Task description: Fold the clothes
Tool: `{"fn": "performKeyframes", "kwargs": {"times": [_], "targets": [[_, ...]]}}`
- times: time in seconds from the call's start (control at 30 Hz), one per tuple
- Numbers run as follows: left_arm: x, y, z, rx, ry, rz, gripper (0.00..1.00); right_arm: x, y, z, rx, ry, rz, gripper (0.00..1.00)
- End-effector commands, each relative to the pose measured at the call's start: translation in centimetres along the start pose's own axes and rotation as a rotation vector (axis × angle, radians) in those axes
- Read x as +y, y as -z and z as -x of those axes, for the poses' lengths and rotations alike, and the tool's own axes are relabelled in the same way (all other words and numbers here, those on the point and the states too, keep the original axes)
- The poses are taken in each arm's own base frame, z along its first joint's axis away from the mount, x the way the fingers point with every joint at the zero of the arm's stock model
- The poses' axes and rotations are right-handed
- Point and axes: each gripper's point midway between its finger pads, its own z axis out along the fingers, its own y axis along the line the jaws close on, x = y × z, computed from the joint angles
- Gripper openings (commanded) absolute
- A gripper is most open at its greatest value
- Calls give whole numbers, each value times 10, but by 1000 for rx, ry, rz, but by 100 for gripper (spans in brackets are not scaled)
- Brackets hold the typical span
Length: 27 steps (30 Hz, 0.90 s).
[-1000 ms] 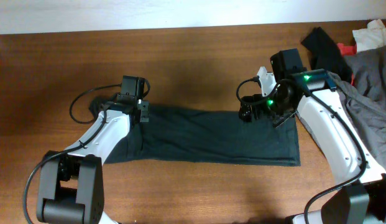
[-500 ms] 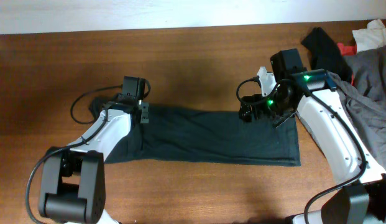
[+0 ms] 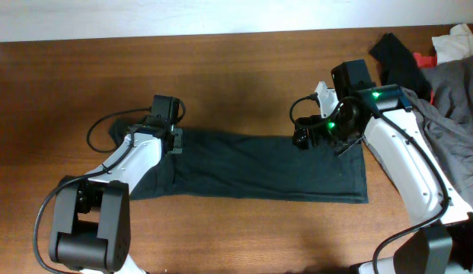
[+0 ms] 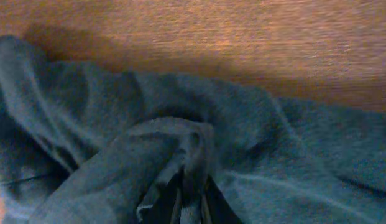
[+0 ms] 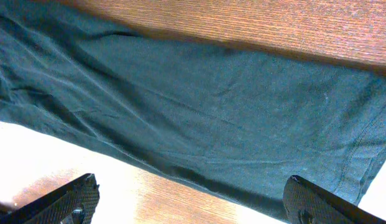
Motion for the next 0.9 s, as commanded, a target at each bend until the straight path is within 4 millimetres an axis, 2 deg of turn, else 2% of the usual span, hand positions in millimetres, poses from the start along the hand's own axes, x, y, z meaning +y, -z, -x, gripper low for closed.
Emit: {"fn": "performKeyframes", "kwargs": {"times": [0.0, 0.37, 0.77, 0.87], "targets": [[19, 13, 14, -45, 16, 87, 1, -5, -2, -1, 6, -8, -18, 99], [27, 29, 25, -96, 38, 102, 2, -5, -2, -1, 5, -8, -18, 99], [54, 24, 19, -63, 79, 160, 4, -5, -2, -1, 5, -8, -18, 99], [53, 23, 17, -56, 82, 146, 18, -5, -2, -1, 5, -8, -18, 99]]}}
